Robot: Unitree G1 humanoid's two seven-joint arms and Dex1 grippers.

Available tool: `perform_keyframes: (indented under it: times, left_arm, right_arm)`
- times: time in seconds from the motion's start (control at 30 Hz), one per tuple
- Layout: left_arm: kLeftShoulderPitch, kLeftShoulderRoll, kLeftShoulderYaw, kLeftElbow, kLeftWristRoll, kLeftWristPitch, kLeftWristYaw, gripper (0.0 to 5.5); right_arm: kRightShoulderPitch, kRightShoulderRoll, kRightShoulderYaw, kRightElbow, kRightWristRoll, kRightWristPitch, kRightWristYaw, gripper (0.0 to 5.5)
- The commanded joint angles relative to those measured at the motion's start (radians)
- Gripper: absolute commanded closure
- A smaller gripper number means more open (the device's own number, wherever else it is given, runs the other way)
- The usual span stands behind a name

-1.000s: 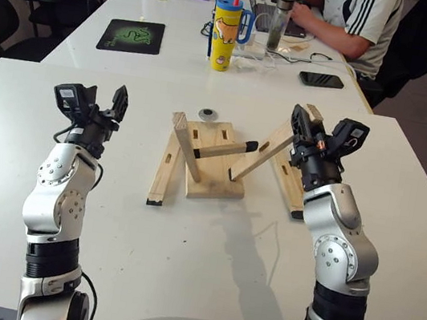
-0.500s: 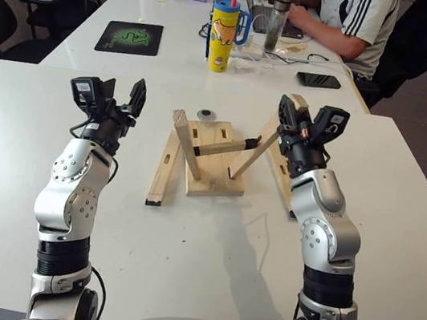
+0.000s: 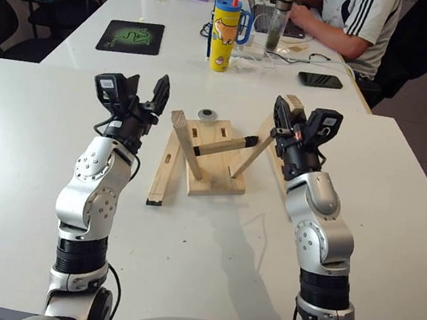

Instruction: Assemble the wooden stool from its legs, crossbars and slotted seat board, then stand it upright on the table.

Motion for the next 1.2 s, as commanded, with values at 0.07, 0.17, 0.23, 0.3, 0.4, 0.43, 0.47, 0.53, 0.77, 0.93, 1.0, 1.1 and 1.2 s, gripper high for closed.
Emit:
perform_keyframes:
  times: [0.07,0.17,0.23,0.3,0.4,0.43,0.47,0.53,0.77,0.93,1.0,1.1,1.2]
  left_arm:
    - [-0.002,-0.001,0.000,-0.009,0.005,0.014,0.007,2.10]
    - [-0.002,0.001,-0.005,-0.013,0.007,0.020,0.007,2.10]
    - [-0.004,0.004,-0.009,-0.013,0.011,0.025,0.007,2.10]
    - [0.000,0.005,-0.010,-0.017,0.014,0.028,0.007,2.10]
    - [0.002,0.004,-0.009,-0.022,0.016,0.032,0.009,2.10]
    - [0.001,0.004,-0.008,-0.023,0.016,0.034,0.010,2.10]
    - [0.001,0.003,-0.008,-0.025,0.017,0.036,0.011,2.10]
    - [0.000,0.002,-0.008,-0.027,0.016,0.038,0.012,2.10]
    - [0.001,0.003,-0.008,-0.030,0.015,0.042,0.008,2.10]
    - [0.001,0.006,0.000,-0.028,0.012,0.043,0.007,2.10]
    - [0.002,0.006,0.002,-0.028,0.012,0.043,0.007,2.10]
    - [0.005,0.005,0.002,-0.030,0.012,0.044,0.007,2.10]
    - [0.005,0.004,0.004,-0.032,0.010,0.047,0.008,2.10]
  right_arm:
    - [0.071,0.019,-0.037,0.045,-0.016,-0.012,0.012,4.47]
    - [0.076,0.023,-0.038,0.042,-0.026,-0.034,0.026,4.47]
    - [0.072,0.022,-0.031,0.037,-0.039,-0.046,0.034,4.47]
    - [0.065,0.009,-0.009,0.030,-0.067,-0.044,0.047,4.47]
    - [0.065,-0.011,0.029,0.045,-0.116,-0.007,0.055,4.47]
    - [0.070,-0.016,0.037,0.059,-0.127,0.016,0.053,4.47]
    - [0.076,-0.023,0.041,0.073,-0.137,0.037,0.050,4.47]
    - [0.082,-0.030,0.039,0.087,-0.137,0.060,0.047,4.47]
    - [0.090,-0.070,0.066,0.094,-0.171,0.080,0.065,4.46]
    - [0.113,-0.097,0.102,0.110,-0.178,0.089,0.089,4.42]
    - [0.117,-0.102,0.103,0.122,-0.170,0.099,0.093,3.93]
    - [0.120,-0.106,0.106,0.128,-0.178,0.119,0.112,3.38]
    - [0.118,-0.105,0.112,0.131,-0.183,0.158,0.131,2.96]
